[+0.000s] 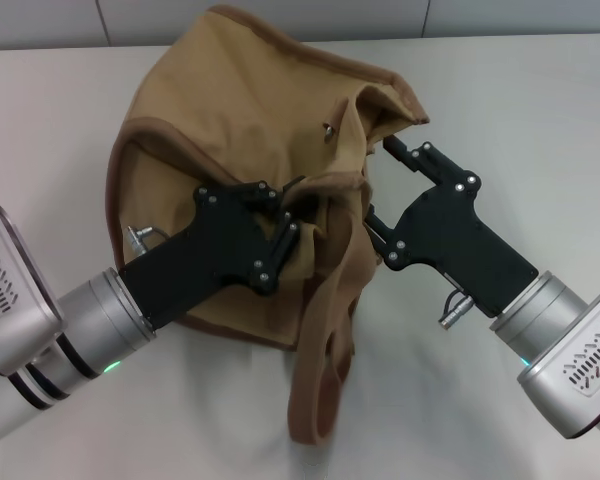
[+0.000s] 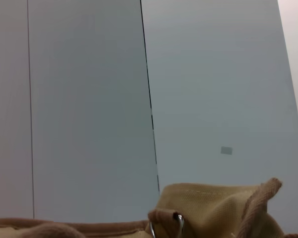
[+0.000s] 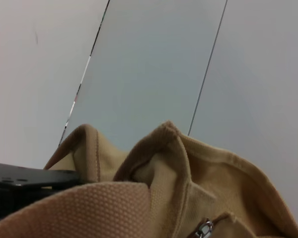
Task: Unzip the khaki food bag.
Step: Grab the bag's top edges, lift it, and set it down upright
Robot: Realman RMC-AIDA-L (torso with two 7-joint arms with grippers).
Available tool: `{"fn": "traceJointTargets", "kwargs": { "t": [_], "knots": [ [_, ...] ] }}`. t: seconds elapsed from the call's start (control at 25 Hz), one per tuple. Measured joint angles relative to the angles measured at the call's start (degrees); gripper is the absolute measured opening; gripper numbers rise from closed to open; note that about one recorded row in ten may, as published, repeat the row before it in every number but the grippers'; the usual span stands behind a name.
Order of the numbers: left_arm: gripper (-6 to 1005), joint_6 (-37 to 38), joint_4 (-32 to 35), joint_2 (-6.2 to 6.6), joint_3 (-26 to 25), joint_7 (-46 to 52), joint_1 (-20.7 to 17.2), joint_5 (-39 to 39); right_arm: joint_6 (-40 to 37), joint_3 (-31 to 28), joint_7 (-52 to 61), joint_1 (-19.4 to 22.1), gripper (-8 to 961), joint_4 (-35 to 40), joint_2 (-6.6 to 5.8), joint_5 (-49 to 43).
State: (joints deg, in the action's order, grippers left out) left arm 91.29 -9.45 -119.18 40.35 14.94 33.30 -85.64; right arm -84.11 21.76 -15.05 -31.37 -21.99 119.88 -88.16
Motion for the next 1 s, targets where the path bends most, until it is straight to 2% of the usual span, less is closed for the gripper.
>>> {"fn": "traceJointTargets", "kwargs": {
  "t": [0.16, 0.52, 0.72, 0.92, 1.0],
  "knots": [
    [56, -0.3, -0.1, 0.00, 0.0, 0.0, 0.0, 0.0, 0.0, 0.0, 0.0, 0.0, 556, -0.1, 0.00, -0.1],
    [56, -0.3, -0.1, 0.00, -0.1, 0.0, -0.2, 0.0, 0.0, 0.1, -0.4, 0.1, 312, 0.0, 0.00, -1.5],
    [56, -0.1, -0.1, 0.00, -0.3, 0.0, -0.3, 0.0, 0.1, 0.0, -0.3, 0.3, 95, 0.3, 0.00, -1.5],
    [56, 0.3, -0.1, 0.00, -0.5, 0.1, -0.5, 0.1, 1.3, -0.1, -0.2, 0.3, 3, 0.5, 0.00, -1.5],
    [56, 1.9, -0.1, 0.00, -2.0, 0.5, -1.2, 0.4, 2.1, -0.1, -0.2, 0.2, 3, 0.5, 0.00, -1.5]
  ]
}}
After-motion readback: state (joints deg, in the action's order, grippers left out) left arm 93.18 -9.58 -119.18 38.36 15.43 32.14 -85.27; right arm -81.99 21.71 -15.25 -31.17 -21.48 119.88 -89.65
